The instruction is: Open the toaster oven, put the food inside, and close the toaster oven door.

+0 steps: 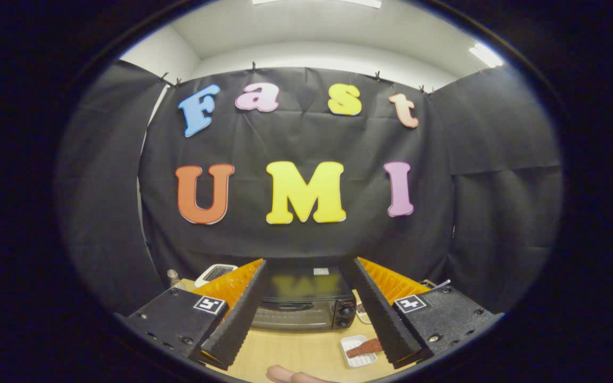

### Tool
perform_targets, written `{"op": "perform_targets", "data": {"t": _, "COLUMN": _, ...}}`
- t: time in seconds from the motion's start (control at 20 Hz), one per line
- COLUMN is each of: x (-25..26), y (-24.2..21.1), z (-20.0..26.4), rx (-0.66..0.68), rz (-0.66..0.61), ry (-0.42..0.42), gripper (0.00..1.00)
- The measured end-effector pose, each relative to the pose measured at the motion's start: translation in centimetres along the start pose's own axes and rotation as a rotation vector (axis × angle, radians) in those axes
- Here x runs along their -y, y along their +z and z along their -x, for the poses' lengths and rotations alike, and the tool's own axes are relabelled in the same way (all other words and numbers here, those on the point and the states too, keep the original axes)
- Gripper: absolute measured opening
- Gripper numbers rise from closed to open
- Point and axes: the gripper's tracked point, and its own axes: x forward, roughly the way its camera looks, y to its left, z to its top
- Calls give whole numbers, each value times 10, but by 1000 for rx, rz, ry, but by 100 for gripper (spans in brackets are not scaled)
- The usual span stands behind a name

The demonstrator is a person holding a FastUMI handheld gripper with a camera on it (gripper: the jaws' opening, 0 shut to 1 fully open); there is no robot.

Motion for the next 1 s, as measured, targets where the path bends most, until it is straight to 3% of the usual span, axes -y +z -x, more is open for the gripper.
{"op": "perform_targets", "data": {"t": 0.2, "x": -23, "y": -56, "z": -84, "rx": -176, "rz": 23, "ry": 18, "gripper": 100}}
{"op": "perform_targets", "data": {"t": 0.45, "x": -37, "y": -102, "z": -153, "rx": -309, "rz": 57, "ry": 8, "gripper": 100}}
{"op": "perform_targets", "data": {"t": 0.7, "x": -44, "y": -143, "z": -187, "rx": -464, "rz": 30, "ry": 24, "gripper": 100}}
{"op": "perform_targets", "data": {"t": 1.0, "x": -33, "y": -158, "z": -186, "rx": -504, "rz": -8, "ry": 1, "gripper": 100}}
